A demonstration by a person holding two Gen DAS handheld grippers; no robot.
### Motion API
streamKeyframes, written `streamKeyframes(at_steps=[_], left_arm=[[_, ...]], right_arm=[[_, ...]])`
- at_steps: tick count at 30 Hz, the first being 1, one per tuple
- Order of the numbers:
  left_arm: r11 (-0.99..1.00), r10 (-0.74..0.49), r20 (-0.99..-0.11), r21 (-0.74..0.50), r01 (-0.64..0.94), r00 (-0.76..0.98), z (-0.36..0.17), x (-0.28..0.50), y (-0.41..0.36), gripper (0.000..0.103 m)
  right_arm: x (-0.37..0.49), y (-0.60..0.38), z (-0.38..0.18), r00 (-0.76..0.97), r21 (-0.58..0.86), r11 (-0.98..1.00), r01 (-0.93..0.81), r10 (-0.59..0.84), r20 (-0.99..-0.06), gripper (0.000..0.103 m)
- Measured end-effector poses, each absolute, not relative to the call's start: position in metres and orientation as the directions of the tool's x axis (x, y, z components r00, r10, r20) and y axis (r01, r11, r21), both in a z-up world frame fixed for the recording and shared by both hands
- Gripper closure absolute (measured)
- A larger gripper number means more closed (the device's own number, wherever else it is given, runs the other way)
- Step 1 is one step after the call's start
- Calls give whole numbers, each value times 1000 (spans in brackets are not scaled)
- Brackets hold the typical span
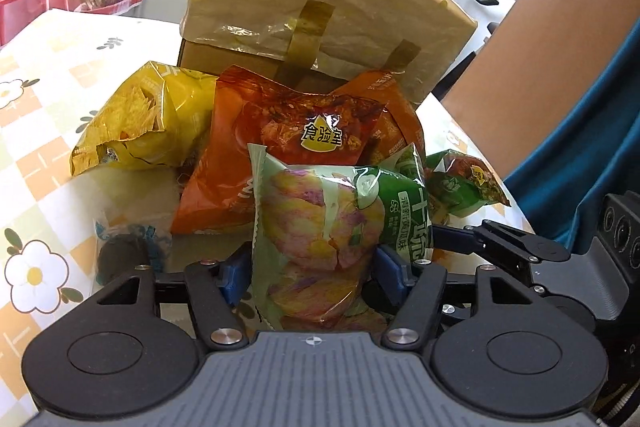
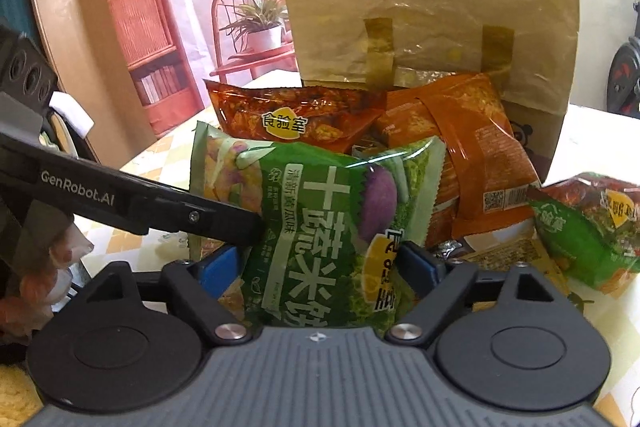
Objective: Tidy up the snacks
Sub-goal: 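Lift the green bag with both tools and carry it over the box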
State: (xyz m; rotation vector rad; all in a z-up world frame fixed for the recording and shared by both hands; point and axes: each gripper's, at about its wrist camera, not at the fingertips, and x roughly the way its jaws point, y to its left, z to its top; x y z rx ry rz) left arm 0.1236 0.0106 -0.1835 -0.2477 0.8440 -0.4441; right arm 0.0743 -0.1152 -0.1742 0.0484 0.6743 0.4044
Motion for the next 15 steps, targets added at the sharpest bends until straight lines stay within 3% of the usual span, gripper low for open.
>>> streamKeyframes(at_steps=[15], left_arm=[[891,-454,-647,-314,329,612,-169,116,-1,37]], right_arm=[[66,-119,-168,720,197,920,-339,389,-575,26]])
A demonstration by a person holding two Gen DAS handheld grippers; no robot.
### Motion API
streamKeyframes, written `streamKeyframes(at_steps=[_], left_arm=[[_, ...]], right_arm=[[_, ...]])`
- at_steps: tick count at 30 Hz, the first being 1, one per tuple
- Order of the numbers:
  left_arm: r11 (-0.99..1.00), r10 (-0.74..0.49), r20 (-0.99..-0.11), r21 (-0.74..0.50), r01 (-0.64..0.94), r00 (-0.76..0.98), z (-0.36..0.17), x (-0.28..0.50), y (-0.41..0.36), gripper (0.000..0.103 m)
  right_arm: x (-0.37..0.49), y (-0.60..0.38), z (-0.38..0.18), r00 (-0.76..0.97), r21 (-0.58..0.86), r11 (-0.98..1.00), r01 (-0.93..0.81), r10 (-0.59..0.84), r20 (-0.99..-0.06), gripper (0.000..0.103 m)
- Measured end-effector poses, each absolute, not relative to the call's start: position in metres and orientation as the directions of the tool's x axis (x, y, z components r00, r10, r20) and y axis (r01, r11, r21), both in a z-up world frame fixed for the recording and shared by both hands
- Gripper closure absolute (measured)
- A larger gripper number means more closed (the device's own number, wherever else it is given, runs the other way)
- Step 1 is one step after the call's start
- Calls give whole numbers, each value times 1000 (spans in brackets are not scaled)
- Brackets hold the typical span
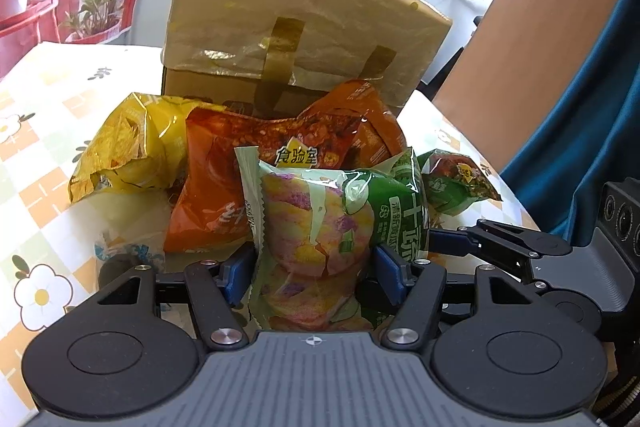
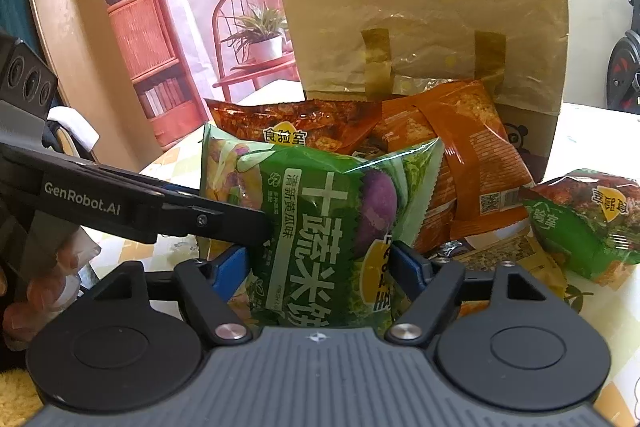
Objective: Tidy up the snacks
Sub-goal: 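Lift the green bag with both tools and carry it over the box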
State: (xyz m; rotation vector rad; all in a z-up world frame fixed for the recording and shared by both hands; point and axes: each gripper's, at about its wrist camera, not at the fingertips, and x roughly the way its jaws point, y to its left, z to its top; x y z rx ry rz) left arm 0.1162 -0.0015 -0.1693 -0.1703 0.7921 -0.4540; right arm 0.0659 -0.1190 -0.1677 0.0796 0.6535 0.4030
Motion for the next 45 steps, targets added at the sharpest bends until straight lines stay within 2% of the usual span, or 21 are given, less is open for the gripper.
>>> streamKeyframes(at_steps=[20,33,45], left_arm=[[868,-496,-558,-312,386,665,-135,108,-6,38],[856,-517,-431,-246,455,740,-67,127,-20,38],[868,-497,-358,-186,461,791,-38,150,-27,38]], right_arm=[[54,-121,-141,783,167,931,-324,363,-504,27],[63,-130,-75,858,128,938,-322,346,-380,27],[95,-129,-33,890,64,939,-337,340,-305,27]])
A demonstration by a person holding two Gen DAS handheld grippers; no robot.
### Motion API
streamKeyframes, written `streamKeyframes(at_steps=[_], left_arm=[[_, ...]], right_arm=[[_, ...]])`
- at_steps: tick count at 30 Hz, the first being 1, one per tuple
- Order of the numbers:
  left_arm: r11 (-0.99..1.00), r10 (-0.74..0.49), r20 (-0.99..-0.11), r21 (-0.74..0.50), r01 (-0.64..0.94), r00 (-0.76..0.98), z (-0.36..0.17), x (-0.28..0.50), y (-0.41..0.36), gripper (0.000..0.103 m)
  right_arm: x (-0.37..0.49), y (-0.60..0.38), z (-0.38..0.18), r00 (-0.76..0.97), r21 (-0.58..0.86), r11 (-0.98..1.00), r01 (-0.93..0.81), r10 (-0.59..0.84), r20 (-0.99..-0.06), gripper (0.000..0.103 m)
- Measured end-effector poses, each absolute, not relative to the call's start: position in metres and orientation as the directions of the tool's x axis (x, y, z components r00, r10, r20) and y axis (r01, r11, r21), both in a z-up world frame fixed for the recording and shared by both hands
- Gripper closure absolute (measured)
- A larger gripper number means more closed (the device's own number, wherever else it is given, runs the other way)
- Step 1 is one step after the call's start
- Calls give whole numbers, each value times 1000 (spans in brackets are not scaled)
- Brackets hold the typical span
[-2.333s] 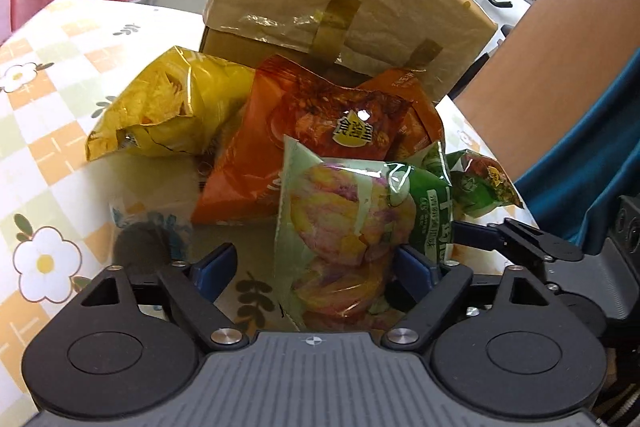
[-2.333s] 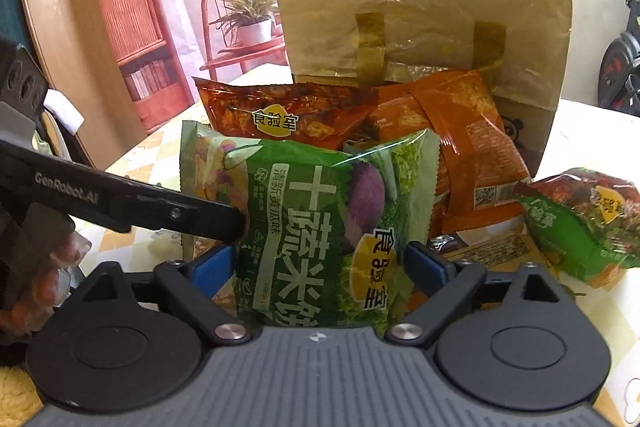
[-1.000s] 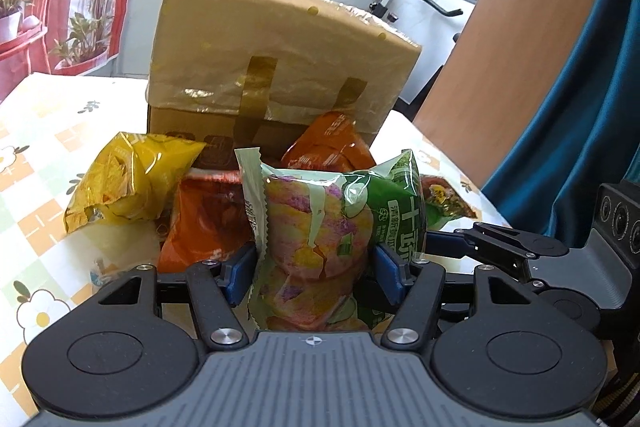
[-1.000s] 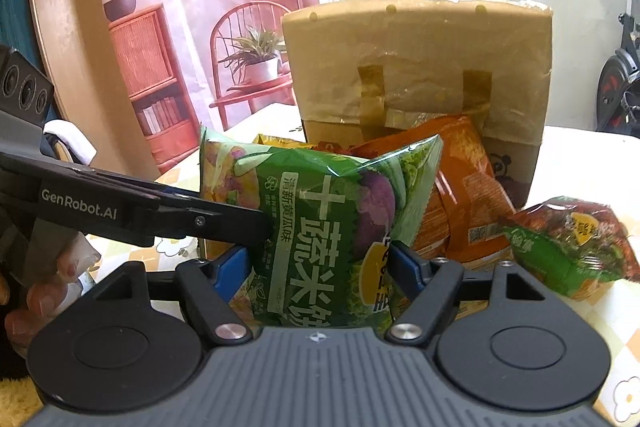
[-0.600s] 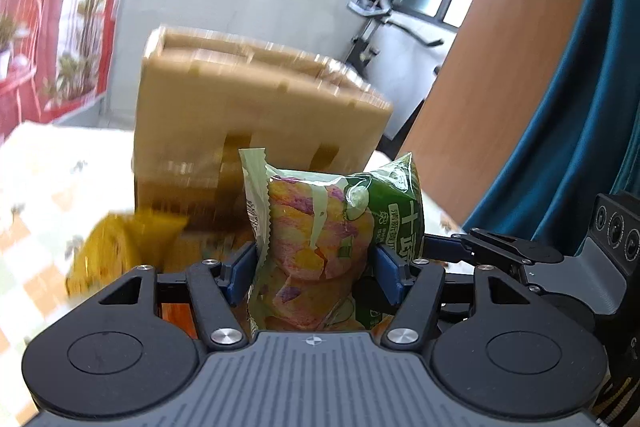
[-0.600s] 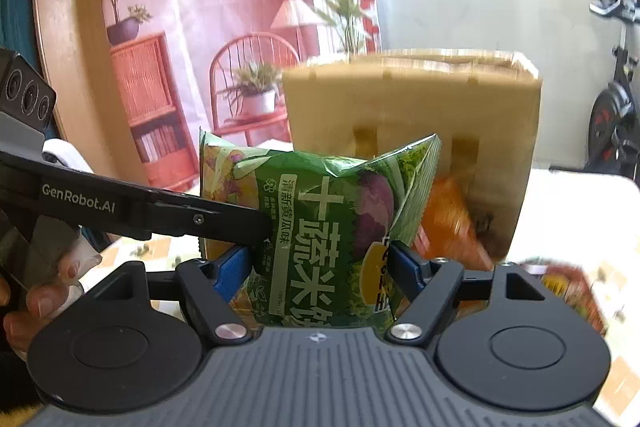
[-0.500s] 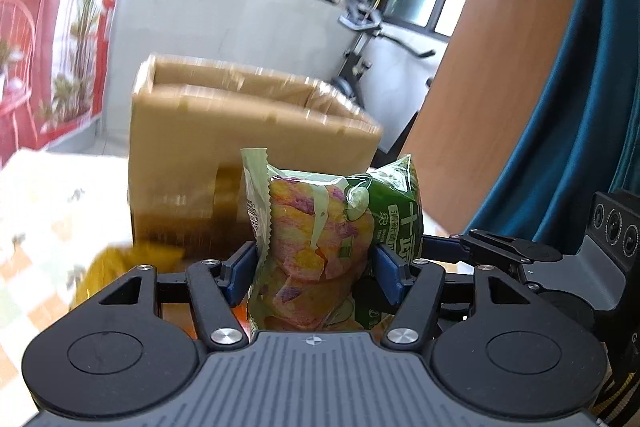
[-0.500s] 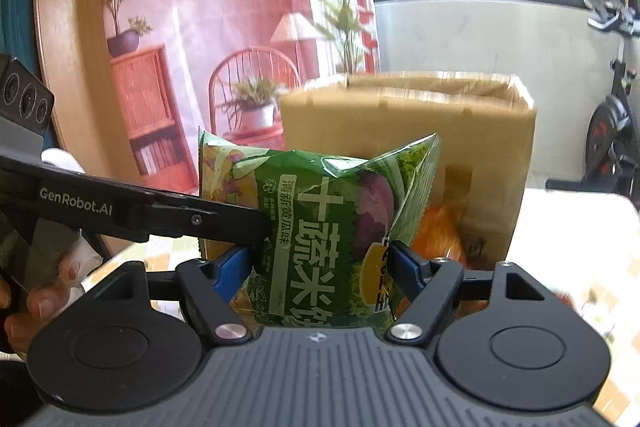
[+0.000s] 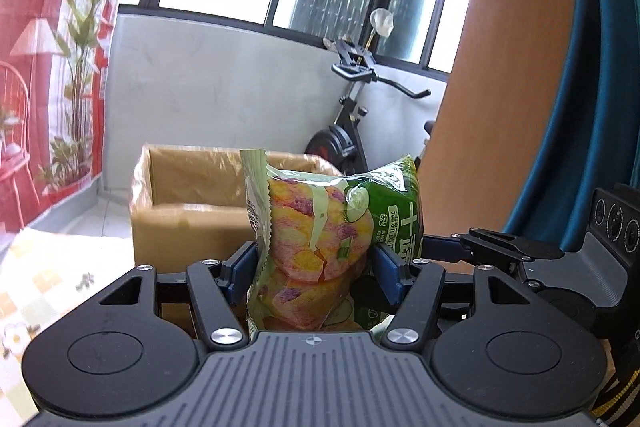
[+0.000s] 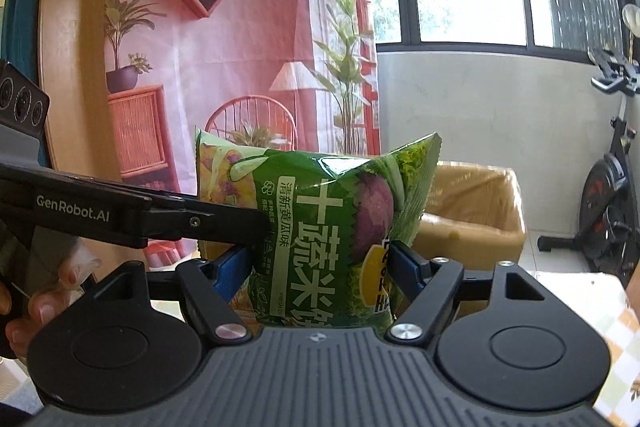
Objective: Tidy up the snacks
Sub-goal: 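Lift the green bag with both tools and carry it over the box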
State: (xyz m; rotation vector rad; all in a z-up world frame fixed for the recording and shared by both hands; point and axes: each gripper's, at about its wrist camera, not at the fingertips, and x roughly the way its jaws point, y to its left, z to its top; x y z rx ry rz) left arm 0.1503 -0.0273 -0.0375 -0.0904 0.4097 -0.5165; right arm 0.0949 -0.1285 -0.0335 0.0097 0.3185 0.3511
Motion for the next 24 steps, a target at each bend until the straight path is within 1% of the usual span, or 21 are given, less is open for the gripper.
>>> streamKeyframes(at_steps=[7,14,19,24], left_arm=[[865,-500,-329,-148,480,801,-18,182,-30,38],[852,-518,-340,-128,507,785,-4,234,-36,38],[863,-498,-369,-117,492,785,-4,271,-49,38],[869,-486,-413,-132,477,770,-13,303,-54,37]], right_arm=[[123,-131,-15,904,50,941,-336,337,-262,27],[165,-136,-1,924,-1,948,-318,309,-226,27],[206,-153,-2,929,27,955,-295,293,-228,27],[247,-172,-10,919,67,956,-286,293,-263,27]])
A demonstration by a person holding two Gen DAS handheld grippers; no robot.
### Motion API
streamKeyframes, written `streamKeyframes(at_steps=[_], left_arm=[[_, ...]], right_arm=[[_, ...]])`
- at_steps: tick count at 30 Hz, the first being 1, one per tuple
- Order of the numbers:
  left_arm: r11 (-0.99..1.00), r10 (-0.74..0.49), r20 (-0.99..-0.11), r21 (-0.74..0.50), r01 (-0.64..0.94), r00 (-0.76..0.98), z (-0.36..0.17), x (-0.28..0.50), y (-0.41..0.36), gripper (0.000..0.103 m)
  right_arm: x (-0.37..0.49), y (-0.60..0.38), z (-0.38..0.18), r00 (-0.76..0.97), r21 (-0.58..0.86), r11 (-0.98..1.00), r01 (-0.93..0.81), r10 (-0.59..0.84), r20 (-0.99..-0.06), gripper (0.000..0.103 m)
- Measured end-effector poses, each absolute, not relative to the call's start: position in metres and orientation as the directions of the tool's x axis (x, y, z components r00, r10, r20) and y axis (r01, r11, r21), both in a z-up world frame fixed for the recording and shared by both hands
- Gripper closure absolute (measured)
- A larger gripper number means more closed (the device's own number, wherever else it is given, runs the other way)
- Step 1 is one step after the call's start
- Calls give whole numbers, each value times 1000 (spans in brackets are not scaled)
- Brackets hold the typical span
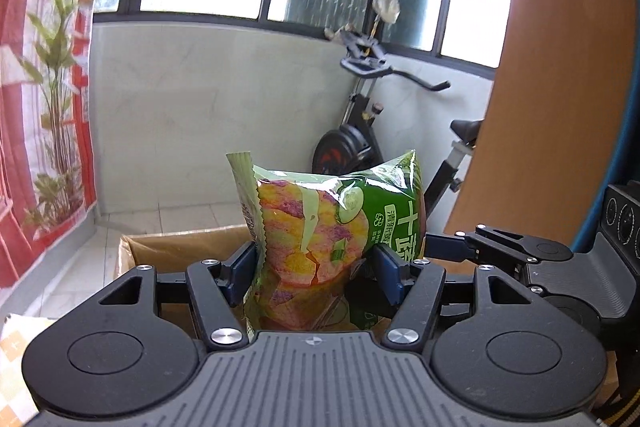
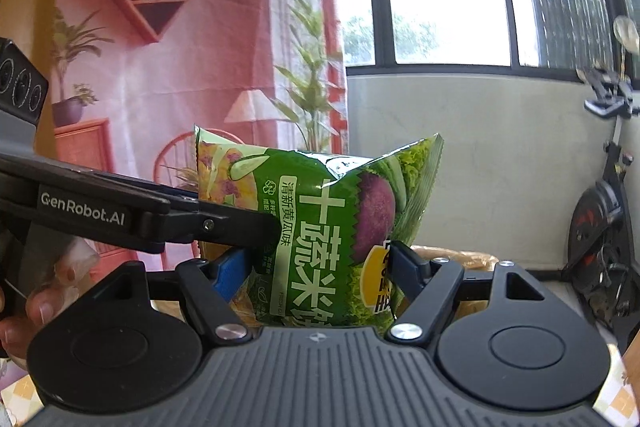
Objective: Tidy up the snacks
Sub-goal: 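Lift the green bag with both tools and carry it over the box, then open both tools to drop the green bag into the box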
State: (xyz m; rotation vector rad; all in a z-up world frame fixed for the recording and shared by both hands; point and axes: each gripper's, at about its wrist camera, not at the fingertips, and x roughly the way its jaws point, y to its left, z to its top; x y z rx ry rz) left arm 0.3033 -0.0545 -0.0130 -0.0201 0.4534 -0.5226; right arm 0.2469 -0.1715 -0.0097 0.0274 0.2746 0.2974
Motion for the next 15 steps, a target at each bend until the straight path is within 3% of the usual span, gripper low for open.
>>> streamKeyframes(at_steps=[9,15], left_arm=[[888,-457,-540,-233,396,707,-55,345,-53,29],[905,-424,-578,-246,346,698,-59,355,-48,25]], right_arm=[[304,-190,-38,864,167,962,-214,267,-428,27],[314,-199,-52,834,234,958,-164,261,-486,25]])
